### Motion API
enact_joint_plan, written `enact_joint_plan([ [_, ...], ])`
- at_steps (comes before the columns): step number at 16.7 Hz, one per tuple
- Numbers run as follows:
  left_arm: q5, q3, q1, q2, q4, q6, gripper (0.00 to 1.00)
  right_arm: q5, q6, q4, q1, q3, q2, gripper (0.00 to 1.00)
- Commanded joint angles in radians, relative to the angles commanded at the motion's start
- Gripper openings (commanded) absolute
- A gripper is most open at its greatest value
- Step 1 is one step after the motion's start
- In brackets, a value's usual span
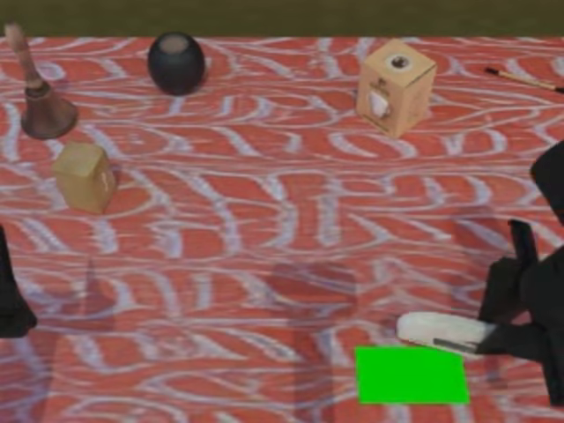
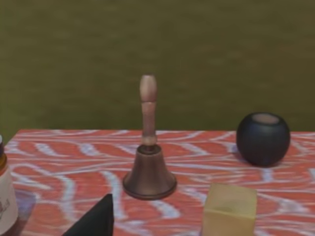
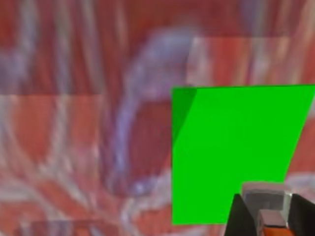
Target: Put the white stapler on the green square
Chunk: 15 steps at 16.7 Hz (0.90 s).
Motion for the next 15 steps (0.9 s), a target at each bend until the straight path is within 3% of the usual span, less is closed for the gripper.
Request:
enact_joint_plan([
  [5, 0.000, 0.000, 0.000, 0.000, 0.000, 0.000, 1.00, 0.013, 0.084, 0.212, 0.091, -0.081, 0.091, 0.00],
  [10, 0.000, 0.000, 0.000, 0.000, 0.000, 0.000, 1.00, 0.015, 0.094, 0.233, 0.100, -0.088, 0.099, 0.00],
  [15, 0.000, 0.000, 0.000, 0.000, 0.000, 0.000, 1.00, 0.015, 0.094, 0.233, 0.100, -0.088, 0.099, 0.38],
])
